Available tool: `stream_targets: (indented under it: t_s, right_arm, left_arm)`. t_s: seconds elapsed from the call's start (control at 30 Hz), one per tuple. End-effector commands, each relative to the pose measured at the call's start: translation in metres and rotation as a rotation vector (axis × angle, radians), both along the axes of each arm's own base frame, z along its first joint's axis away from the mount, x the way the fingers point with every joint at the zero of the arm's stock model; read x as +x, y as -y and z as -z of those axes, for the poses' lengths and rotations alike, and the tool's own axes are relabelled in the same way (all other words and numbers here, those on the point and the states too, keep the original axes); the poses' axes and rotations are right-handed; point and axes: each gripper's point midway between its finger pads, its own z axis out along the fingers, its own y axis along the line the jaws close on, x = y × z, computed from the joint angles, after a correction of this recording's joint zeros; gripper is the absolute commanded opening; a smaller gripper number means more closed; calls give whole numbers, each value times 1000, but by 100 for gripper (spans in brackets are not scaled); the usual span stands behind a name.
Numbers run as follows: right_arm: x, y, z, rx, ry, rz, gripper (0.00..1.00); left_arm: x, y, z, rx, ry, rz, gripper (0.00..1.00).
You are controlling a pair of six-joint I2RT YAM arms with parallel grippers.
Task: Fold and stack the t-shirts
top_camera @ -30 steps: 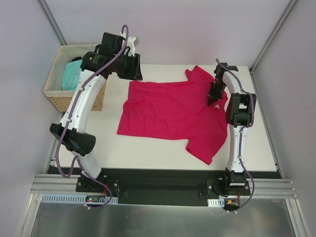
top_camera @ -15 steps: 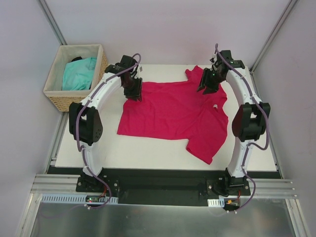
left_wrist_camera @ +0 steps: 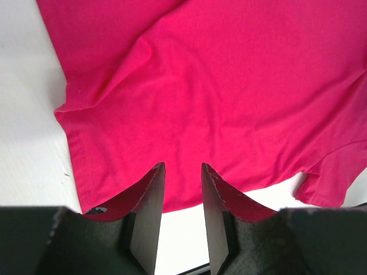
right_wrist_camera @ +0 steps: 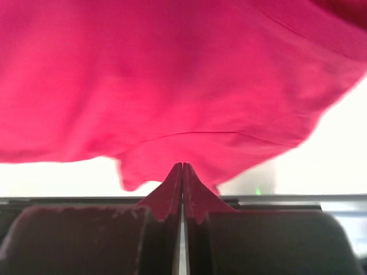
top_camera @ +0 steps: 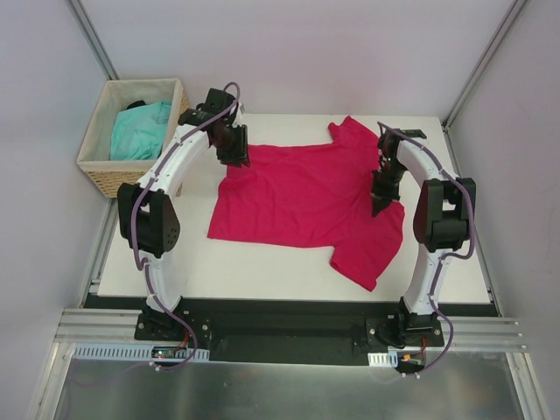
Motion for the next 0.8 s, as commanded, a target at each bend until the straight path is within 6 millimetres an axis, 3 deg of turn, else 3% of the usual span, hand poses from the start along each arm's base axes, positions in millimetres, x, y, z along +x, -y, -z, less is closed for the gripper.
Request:
stream_targets:
  t_s: [0.0, 0.17, 0.57, 0.77]
  right_arm:
    - [-30, 40, 21, -110, -92, 84, 1]
    - [-36, 63, 37, -175, -118, 116, 1]
    - [-7, 83, 62, -195, -43, 128, 1]
    - [-27, 100, 63, -257, -147, 137, 1]
  left_arm:
    - [4, -7, -62, -71, 133, -34, 32]
    - [0, -10, -68, -83, 142, -38, 32]
    - [-2, -7, -80, -111, 160, -19, 33]
    - [-1, -10, -86, -111, 178, -25, 33]
